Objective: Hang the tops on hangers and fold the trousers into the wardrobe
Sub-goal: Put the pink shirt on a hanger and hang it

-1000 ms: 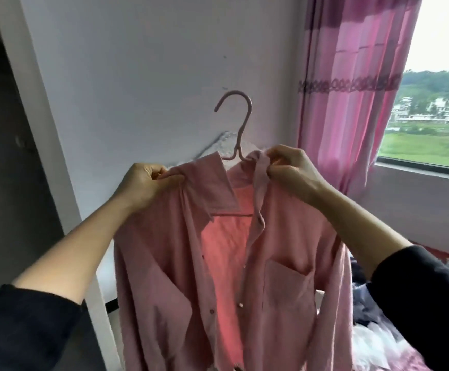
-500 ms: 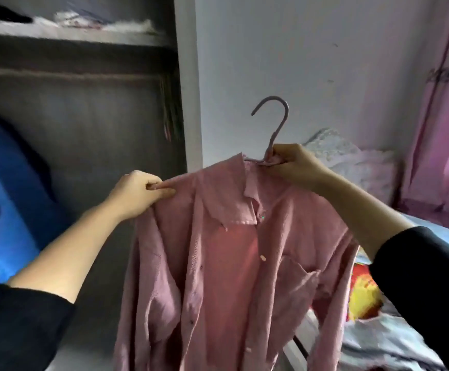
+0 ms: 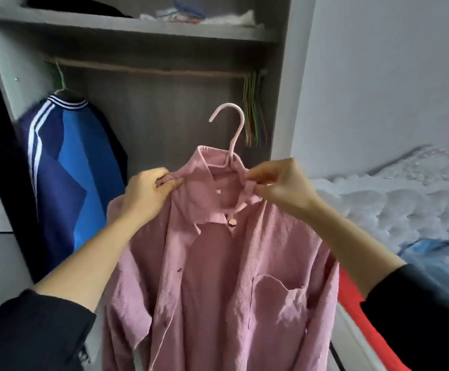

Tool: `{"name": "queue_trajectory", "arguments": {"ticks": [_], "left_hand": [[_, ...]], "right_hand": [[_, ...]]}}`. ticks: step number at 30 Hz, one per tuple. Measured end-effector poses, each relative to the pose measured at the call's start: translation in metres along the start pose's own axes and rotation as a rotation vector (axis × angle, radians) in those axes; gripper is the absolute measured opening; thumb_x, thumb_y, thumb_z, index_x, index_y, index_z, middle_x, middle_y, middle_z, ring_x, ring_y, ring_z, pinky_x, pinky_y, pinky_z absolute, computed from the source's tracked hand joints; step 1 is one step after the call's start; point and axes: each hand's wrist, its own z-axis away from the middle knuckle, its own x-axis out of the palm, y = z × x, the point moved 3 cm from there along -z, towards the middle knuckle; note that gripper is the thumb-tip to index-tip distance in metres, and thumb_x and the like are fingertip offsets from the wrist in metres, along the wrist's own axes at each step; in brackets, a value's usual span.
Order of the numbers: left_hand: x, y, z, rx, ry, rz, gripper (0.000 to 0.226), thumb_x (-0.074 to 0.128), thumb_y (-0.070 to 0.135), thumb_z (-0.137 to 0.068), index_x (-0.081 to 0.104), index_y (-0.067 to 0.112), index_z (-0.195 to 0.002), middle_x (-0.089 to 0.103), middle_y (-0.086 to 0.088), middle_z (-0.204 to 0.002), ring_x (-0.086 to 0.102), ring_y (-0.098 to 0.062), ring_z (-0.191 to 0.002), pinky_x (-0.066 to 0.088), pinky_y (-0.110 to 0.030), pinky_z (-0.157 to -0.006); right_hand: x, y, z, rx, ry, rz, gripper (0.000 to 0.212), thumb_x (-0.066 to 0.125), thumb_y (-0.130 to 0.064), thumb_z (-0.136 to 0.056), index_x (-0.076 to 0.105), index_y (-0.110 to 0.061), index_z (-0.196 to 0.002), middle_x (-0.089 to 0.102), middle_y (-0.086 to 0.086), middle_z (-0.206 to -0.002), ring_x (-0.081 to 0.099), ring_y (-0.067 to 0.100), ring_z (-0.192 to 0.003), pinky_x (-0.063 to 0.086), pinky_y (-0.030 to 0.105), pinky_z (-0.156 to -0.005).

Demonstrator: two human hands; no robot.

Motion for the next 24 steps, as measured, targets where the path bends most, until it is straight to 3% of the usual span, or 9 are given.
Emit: {"name": "queue_trajectory", "arguments": {"ticks": [2,4,6,9,13,15,18,21,24], "left_hand": [[-0.007,-0.02,-0.012,0.011,-0.009,0.008,0.042,0.068,0.028,-0.086,0.046,0.006,-0.058,0.032,0.004,-0.052,0.032,-0.01,-0.051,0.027,-0.023,-0.051],[-0.011,-0.037,-0.026,0.018,-0.014,0.018,0.045,0.069,0.025,-0.086,0.041,0.017,-0.052,0.031,0.006,-0.051,0.033,-0.008,-0.05,0.025,-0.02,-0.049],[-0.012,-0.051,-0.044,0.009,-0.015,0.008,0.039,0.069,0.026,-0.086,0.049,0.01,-0.057,0.033,0.006,-0.052,0.033,-0.008,-0.049,0.024,-0.018,-0.048],[-0.011,-0.072,-0.077,0.017,-0.024,-0.006,0.038,0.069,0.03,-0.085,0.056,-0.002,-0.068,0.037,0.002,-0.054,0.033,-0.006,-0.049,0.026,-0.017,-0.046],[-0.003,-0.112,-0.112,-0.015,-0.057,-0.058,0.036,0.066,0.039,-0.086,0.064,0.006,-0.075,0.054,-0.005,-0.063,0.046,-0.013,-0.058,0.035,-0.023,-0.056],[-0.002,-0.133,-0.129,-0.078,-0.089,-0.114,0.034,0.062,0.048,-0.086,0.064,0.016,-0.076,0.057,0.0,-0.064,0.052,-0.018,-0.062,0.041,-0.032,-0.059],[-0.004,-0.153,-0.156,-0.044,-0.156,-0.172,0.025,0.06,0.05,-0.086,0.061,0.028,-0.074,0.057,0.007,-0.062,0.053,-0.014,-0.062,0.041,-0.032,-0.057],[-0.01,-0.166,-0.188,0.003,-0.202,-0.275,0.022,0.059,0.05,-0.086,0.057,0.036,-0.07,0.056,0.013,-0.063,0.052,-0.008,-0.063,0.039,-0.029,-0.055],[-0.021,-0.187,-0.224,-0.018,-0.24,-0.275,0.02,0.058,0.047,-0.088,0.066,0.032,-0.099,0.068,0.013,-0.095,0.062,-0.009,-0.09,0.052,-0.033,-0.078]], "right_hand": [[0.012,0.001,-0.023,0.059,-0.158,-0.183,0.03,0.062,0.002,-0.066,0.069,-0.009,-0.093,0.073,0.008,-0.079,0.068,0.016,-0.073,0.055,0.025,-0.069],[0.018,0.004,-0.057,0.001,-0.108,0.007,0.032,0.063,-0.007,-0.067,0.067,-0.013,-0.099,0.071,0.001,-0.087,0.064,0.014,-0.082,0.052,0.023,-0.073],[0.039,0.007,-0.088,-0.022,-0.214,0.228,0.023,0.066,-0.011,-0.074,0.069,-0.009,-0.097,0.067,0.001,-0.09,0.06,0.017,-0.082,0.051,0.028,-0.074],[0.079,0.014,-0.128,0.084,-0.411,0.185,0.02,0.068,-0.016,-0.08,0.068,0.004,-0.08,0.057,0.006,-0.07,0.05,0.016,-0.064,0.043,0.033,-0.063],[0.113,0.023,-0.177,0.198,-0.402,0.052,0.014,0.069,-0.017,-0.082,0.074,-0.004,-0.082,0.066,0.001,-0.075,0.06,0.012,-0.071,0.051,0.029,-0.075],[0.132,0.029,-0.194,0.22,-0.384,0.036,0.014,0.068,-0.019,-0.084,0.075,-0.006,-0.088,0.064,-0.002,-0.076,0.058,0.009,-0.071,0.048,0.023,-0.073],[0.161,0.036,-0.218,0.21,-0.399,0.11,0.019,0.066,-0.025,-0.086,0.074,-0.009,-0.09,0.06,-0.003,-0.077,0.054,0.008,-0.072,0.046,0.023,-0.072],[0.181,0.035,-0.245,0.176,-0.424,0.245,0.02,0.064,-0.029,-0.087,0.068,-0.017,-0.072,0.052,-0.006,-0.065,0.046,0.006,-0.058,0.038,0.018,-0.054],[0.202,0.029,-0.278,0.164,-0.366,0.272,0.028,0.063,-0.027,-0.088,0.058,-0.018,-0.062,0.045,-0.006,-0.059,0.04,0.007,-0.051,0.031,0.013,-0.043]]}}
